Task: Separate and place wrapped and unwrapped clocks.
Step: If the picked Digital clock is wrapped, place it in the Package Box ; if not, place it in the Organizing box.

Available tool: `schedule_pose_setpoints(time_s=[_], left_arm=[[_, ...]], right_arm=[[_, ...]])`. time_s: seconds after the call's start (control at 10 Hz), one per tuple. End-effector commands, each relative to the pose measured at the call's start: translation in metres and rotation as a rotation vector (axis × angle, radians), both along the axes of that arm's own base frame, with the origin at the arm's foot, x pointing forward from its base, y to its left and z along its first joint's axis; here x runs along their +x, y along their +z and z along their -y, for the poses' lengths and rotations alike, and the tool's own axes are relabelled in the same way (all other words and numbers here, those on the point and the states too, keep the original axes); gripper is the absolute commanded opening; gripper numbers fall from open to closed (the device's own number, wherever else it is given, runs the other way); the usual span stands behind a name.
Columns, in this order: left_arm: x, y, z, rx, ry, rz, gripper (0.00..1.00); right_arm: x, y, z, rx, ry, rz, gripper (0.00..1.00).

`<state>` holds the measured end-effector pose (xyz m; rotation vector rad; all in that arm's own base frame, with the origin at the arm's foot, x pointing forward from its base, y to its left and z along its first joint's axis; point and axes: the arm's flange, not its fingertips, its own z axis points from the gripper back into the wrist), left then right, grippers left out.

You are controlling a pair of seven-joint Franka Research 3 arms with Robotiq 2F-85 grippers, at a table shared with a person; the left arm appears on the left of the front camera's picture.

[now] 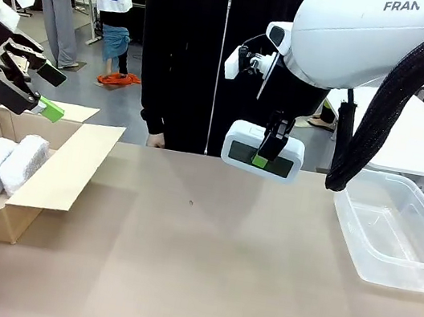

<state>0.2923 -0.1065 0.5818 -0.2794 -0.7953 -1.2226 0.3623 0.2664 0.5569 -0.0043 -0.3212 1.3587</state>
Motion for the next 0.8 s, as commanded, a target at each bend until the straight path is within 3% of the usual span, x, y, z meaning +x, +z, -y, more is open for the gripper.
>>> schedule_pose_setpoints(time_s=[0.0,0.2,0.3,0.4,0.5,0.7], left_arm=[[-0.001,0.0,0.003,-0.017,0.007,0.0,1.0],[-0.001,0.0,0.003,-0.017,0.007,0.0,1.0],[-0.001,0.0,0.003,-0.017,0.007,0.0,1.0],[-0.001,0.0,0.003,-0.017,0.007,0.0,1.0],[-0.001,0.0,0.003,-0.017,0.007,0.0,1.0],[-0.001,0.0,0.003,-0.017,0.007,0.0,1.0]], right_arm=[[0.001,-0.001,0.002,0.007,0.012,0.018,0.22],[0.001,-0.001,0.002,0.007,0.012,0.018,0.22],[0.0,0.0,0.0,0.0,0.0,0.0,0.51],[0.012,0.013,0.022,0.058,-0.145,-0.019,0.51],[0.036,0.024,0.068,0.113,-0.375,-0.059,0.51],[0.069,0.014,0.149,0.193,-0.748,-0.125,0.51]])
